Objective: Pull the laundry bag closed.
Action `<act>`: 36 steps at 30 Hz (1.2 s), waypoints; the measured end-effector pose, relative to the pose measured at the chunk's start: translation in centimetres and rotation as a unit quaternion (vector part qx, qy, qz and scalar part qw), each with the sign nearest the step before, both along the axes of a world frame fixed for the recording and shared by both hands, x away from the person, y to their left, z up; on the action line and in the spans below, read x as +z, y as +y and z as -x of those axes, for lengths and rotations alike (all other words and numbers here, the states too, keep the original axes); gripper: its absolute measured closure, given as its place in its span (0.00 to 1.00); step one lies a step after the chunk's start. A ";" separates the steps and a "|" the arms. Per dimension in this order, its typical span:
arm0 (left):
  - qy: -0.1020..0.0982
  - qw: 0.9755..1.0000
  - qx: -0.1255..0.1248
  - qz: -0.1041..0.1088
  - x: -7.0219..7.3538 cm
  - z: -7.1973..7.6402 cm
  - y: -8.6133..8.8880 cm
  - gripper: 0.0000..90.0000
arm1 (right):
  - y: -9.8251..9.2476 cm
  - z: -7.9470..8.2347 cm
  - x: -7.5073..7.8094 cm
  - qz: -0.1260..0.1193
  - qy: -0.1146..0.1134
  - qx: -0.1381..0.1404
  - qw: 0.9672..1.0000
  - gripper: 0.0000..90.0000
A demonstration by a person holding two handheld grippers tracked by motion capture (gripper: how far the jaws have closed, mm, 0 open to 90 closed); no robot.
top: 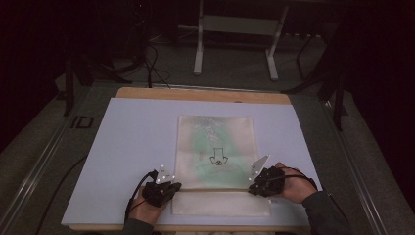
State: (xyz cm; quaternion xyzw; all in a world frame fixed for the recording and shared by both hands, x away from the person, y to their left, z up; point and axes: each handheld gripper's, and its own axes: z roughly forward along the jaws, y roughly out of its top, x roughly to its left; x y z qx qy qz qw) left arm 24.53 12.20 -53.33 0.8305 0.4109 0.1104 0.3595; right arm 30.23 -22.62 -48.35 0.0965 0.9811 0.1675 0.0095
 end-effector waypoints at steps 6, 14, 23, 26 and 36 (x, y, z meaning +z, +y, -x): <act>0.000 1.000 0.000 0.000 0.0 0.0 0.0 0.99 | -1.9 0.0 -0.1 -0.003 0.002 -0.023 1.000 0.91; 0.000 1.000 0.000 0.001 0.0 0.0 0.0 0.99 | -4.2 0.2 -0.3 -0.024 0.006 -0.045 0.999 0.91; 0.006 1.000 0.002 0.014 -0.1 -0.1 0.3 0.99 | -5.3 0.4 -0.3 -0.056 -0.003 -0.087 0.995 0.77; 0.008 1.000 0.002 0.019 -0.1 -0.1 0.4 0.99 | -6.0 0.4 -0.1 -0.062 -0.008 -0.096 0.993 0.75; 0.005 1.000 0.001 0.018 -0.1 -0.1 0.3 0.97 | -7.5 0.8 0.0 -0.077 -0.013 -0.120 0.990 0.71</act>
